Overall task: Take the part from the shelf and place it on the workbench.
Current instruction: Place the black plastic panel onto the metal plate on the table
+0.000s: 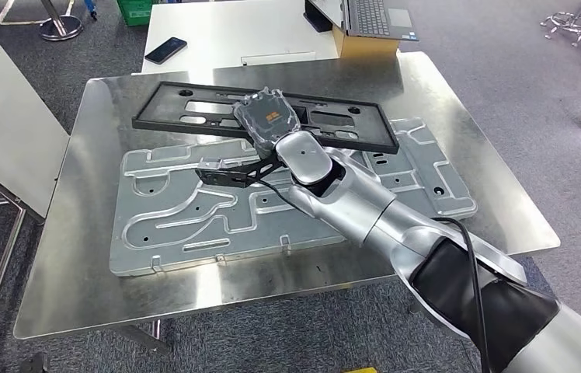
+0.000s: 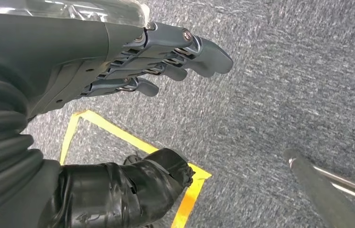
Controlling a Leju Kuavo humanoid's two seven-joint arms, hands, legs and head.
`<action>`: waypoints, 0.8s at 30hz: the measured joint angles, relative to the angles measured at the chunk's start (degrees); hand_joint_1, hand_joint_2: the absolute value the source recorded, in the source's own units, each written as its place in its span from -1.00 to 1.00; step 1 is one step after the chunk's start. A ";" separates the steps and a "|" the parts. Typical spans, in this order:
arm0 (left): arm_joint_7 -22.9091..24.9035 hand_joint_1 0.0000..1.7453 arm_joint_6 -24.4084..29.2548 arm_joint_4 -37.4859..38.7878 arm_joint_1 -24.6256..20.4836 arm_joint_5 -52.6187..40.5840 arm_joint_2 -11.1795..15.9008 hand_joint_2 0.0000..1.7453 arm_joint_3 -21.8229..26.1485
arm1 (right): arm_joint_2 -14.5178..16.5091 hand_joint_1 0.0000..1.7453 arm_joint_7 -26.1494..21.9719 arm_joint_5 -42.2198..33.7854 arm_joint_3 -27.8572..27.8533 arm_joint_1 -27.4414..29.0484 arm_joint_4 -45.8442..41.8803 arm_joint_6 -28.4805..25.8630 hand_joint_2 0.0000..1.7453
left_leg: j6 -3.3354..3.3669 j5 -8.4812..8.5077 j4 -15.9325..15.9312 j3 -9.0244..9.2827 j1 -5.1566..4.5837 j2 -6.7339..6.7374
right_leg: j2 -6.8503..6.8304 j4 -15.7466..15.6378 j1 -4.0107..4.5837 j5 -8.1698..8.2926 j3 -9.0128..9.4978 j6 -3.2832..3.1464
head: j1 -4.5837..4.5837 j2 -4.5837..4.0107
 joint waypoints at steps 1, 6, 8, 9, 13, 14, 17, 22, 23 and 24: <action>0.00 -1.00 0.01 0.00 0.00 0.00 0.00 1.00 0.00 | -0.01 1.00 0.00 -0.01 0.00 0.21 0.04 0.00 1.00 | 0.04 -0.19 0.08 0.15 -0.03 -0.04 | 0.00 0.62 0.00 0.64 -0.75 -0.04 | 0.02 0.00; 0.02 -1.00 0.03 0.00 -0.02 -0.08 0.00 1.00 0.00 | -0.05 1.00 -0.01 -0.08 -0.01 0.36 0.13 -0.04 1.00 | -0.67 -1.59 1.06 0.62 -0.21 -0.26 | -0.03 -14.18 0.43 8.51 5.32 -1.24 | -0.03 0.00; 0.03 -1.00 0.04 0.00 -0.03 -0.08 -0.01 1.00 -0.01 | -0.08 1.00 -0.02 -0.15 -0.02 0.51 0.20 -0.09 1.00 | -1.15 -1.75 1.03 0.51 -0.29 -0.23 | 0.05 -15.29 0.62 8.23 5.76 -1.52 | -0.02 0.00; 0.02 -1.00 0.04 0.00 -0.03 -0.07 0.02 1.00 -0.01 | -0.09 1.00 -0.02 -0.19 -0.02 0.59 0.23 -0.11 1.00 | -1.41 -1.90 0.95 0.43 -0.25 -0.21 | 0.09 -15.47 0.49 8.25 5.88 -1.72 | -0.03 0.00; 0.02 -1.00 0.05 0.00 -0.20 -0.14 0.08 1.00 -0.02 | -0.05 1.00 -0.10 -0.21 -0.02 0.83 0.30 -0.30 1.00 | -2.48 -5.86 8.40 -2.96 -0.04 -0.15 | 0.17 -16.46 0.04 8.19 6.92 -2.49 | -0.27 0.00; 0.02 -1.00 0.09 0.00 -0.22 -0.12 0.09 1.00 -0.02 | -0.04 1.00 -0.14 -0.21 -0.02 1.09 0.32 -0.39 1.00 | -2.70 -7.17 12.17 -4.93 0.04 -0.15 | 0.17 -16.45 0.03 8.04 7.14 -2.62 | -0.28 0.00; 0.02 -1.00 0.10 0.00 -0.15 0.25 0.11 1.00 -0.02 | -0.03 1.00 -0.21 -0.23 -0.02 2.10 0.38 -0.56 1.00 | -3.26 -5.80 15.19 -7.58 0.36 -0.11 | 0.20 -16.18 -0.03 7.35 7.81 -2.60 | -0.26 0.00; 0.00 -1.00 -0.33 0.00 -0.30 0.81 0.24 1.00 -0.02 | -0.03 1.00 -0.21 -0.25 -0.02 2.22 0.42 -0.91 1.00 | -2.91 0.48 1.45 -1.78 0.21 -0.17 | 0.43 -15.53 -0.06 6.21 8.24 -1.51 | -0.38 0.00; -0.03 -1.00 -0.47 0.00 -0.31 0.84 0.24 1.00 -0.02 | -0.03 0.50 -0.23 -0.28 -0.02 2.24 0.46 -0.95 0.50 | -2.56 0.36 1.21 -1.70 0.06 -0.21 | 0.45 -15.59 0.00 6.24 8.16 -1.27 | -0.41 0.00; -0.05 -1.00 -0.63 0.00 -0.33 0.84 0.24 1.00 -0.02 | -0.03 0.00 -0.25 -0.33 -0.02 2.29 0.49 -0.97 0.00 | -2.14 0.32 1.06 -1.68 0.16 -0.20 | 0.44 -15.67 0.04 6.20 8.15 -1.00 | -0.35 0.00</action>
